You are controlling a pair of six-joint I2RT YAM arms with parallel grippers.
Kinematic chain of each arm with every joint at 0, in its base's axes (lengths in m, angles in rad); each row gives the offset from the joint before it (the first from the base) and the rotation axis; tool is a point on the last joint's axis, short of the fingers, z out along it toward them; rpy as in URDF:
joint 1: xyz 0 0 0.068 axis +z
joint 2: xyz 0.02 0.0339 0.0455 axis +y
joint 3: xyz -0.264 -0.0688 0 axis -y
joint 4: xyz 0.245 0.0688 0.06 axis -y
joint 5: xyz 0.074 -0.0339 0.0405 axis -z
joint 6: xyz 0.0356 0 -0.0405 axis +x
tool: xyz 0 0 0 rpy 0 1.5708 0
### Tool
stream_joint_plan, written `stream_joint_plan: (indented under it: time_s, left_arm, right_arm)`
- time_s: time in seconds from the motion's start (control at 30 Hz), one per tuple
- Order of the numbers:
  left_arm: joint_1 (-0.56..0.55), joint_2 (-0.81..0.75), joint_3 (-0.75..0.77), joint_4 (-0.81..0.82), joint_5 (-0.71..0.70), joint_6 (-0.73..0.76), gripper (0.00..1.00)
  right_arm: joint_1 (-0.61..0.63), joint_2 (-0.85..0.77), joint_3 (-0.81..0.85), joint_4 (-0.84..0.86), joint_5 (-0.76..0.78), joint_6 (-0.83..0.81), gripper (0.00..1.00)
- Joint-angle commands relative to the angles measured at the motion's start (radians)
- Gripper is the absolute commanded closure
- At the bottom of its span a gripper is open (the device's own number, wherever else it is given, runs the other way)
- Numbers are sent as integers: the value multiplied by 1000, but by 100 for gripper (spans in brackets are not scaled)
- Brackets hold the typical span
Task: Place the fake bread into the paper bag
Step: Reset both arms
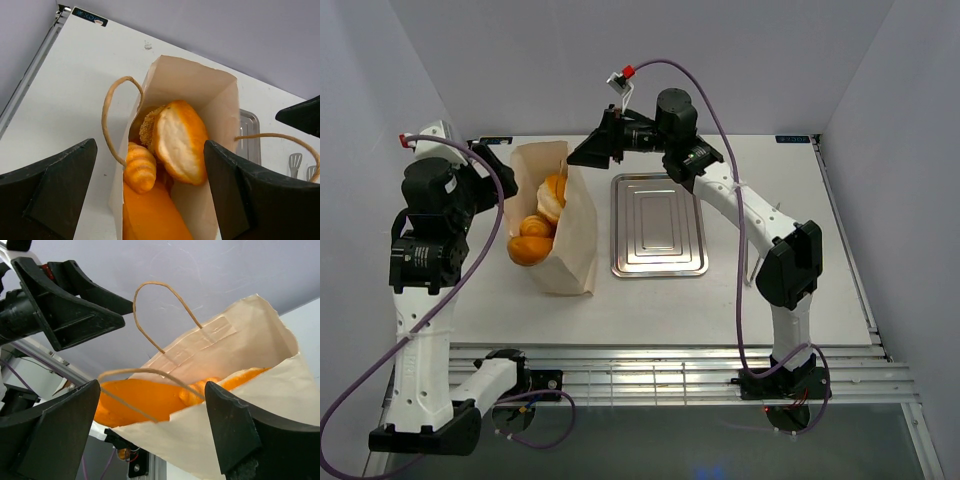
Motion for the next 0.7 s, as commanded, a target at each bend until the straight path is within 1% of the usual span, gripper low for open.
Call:
stream_joint_plan:
  time_s: [0.0, 0.13, 0.27, 0.33, 0.37, 0.4, 0.43, 0.47, 0.5, 0.57, 0.63, 0.67]
  left_arm:
    - [6, -31, 47, -47, -50, -8, 2]
    - [6, -64, 62, -65, -96, -12, 2]
    - [6, -115, 74, -71, -156, -14, 2]
    - [5, -136, 80, -70, -217, -15, 2]
    - [5, -158, 82, -71, -240, -17, 2]
    - [5, -170, 85, -71, -275, -19, 2]
    - [5, -181, 88, -70, -286, -20, 2]
    - [5, -199, 88, -70, -291, -22, 2]
    - [5, -204, 91, -70, -293, -25, 2]
    - [5, -215, 90, -71, -280, -35, 2]
    - [5, -233, 82, -73, -259, -49, 2]
    - [5, -241, 67, -73, -227, -67, 2]
  right_arm:
    - [-1, -67, -22, 1, 27, -41, 10]
    - [-1, -76, -19, -41, 36, -64, 10]
    - [-1, -130, -57, -82, 74, -99, 10]
    - [-3, -165, -73, -171, 118, -154, 10]
    - [-4, -212, -97, -195, 176, -174, 10]
    - [-6, -243, -119, -267, 206, -214, 10]
    - [-7, -274, -145, -280, 236, -233, 10]
    - [-12, -344, -213, -286, 287, -248, 10]
    - [-13, -380, -247, -288, 309, -263, 10]
    - [-35, -462, -293, -344, 373, -280, 10]
    - [-76, -518, -373, -395, 411, -271, 10]
    - [-87, -579, -414, -439, 454, -267, 10]
